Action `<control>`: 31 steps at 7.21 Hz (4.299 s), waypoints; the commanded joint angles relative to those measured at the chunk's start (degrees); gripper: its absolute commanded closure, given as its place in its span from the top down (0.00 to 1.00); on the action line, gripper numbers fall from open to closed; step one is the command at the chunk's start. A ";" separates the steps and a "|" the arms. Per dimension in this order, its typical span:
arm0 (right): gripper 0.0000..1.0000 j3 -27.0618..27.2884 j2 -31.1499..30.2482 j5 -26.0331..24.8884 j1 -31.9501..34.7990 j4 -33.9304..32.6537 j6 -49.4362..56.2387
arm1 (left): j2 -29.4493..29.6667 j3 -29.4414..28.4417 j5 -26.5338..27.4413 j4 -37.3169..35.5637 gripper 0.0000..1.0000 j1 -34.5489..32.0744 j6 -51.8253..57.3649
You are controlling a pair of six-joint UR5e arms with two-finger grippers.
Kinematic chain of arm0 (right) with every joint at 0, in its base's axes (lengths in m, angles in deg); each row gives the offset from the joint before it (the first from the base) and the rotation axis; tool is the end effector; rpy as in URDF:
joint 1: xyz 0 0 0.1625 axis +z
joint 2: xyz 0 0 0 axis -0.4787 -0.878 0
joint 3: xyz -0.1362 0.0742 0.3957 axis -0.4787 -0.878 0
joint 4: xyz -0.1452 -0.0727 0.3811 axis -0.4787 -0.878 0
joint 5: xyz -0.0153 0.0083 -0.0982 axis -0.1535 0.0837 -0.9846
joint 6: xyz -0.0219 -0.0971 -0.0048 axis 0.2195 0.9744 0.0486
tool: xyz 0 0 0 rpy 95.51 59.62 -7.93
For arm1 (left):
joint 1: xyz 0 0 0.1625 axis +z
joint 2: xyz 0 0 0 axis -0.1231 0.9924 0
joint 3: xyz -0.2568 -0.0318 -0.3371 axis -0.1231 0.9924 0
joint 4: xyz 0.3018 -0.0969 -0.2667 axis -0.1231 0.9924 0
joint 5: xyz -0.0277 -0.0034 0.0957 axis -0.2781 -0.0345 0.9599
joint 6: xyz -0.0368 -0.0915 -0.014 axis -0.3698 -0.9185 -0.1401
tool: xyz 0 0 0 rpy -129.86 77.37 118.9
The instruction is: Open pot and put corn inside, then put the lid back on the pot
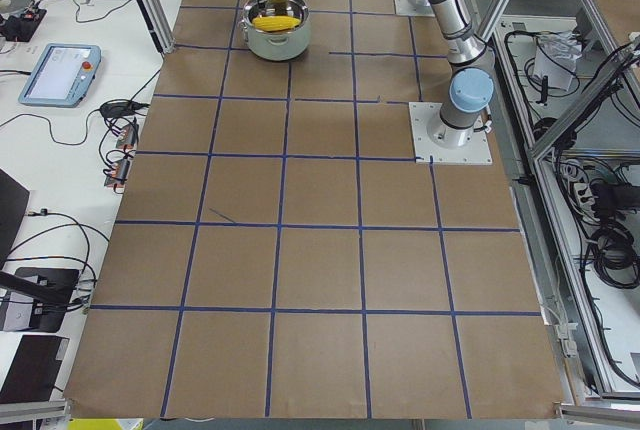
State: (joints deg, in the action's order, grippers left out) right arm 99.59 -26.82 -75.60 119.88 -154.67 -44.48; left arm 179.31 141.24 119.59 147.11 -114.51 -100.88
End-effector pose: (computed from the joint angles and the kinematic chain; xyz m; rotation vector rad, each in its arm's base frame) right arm 0.1405 -0.4514 0.5138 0.1851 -3.1040 0.0514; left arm -0.3506 -0.6691 0.3775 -0.4744 3.1012 0.0390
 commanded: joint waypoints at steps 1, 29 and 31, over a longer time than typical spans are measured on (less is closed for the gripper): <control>0.39 1.12 0.49 0.59 0.30 -3.34 -0.91 | -2.18 0.65 0.41 1.12 1.00 6.95 12.02; 0.38 -10.47 30.29 2.62 15.06 -24.18 -7.15 | -37.08 34.05 -4.58 -0.98 1.00 21.93 40.37; 0.38 -10.74 30.47 2.53 14.98 -23.83 -7.24 | -37.52 34.58 -9.96 -0.98 1.00 22.10 39.32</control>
State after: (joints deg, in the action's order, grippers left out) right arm 88.97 3.48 -72.98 134.94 -178.70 -51.71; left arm 141.87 175.87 111.52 146.18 -92.49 -61.09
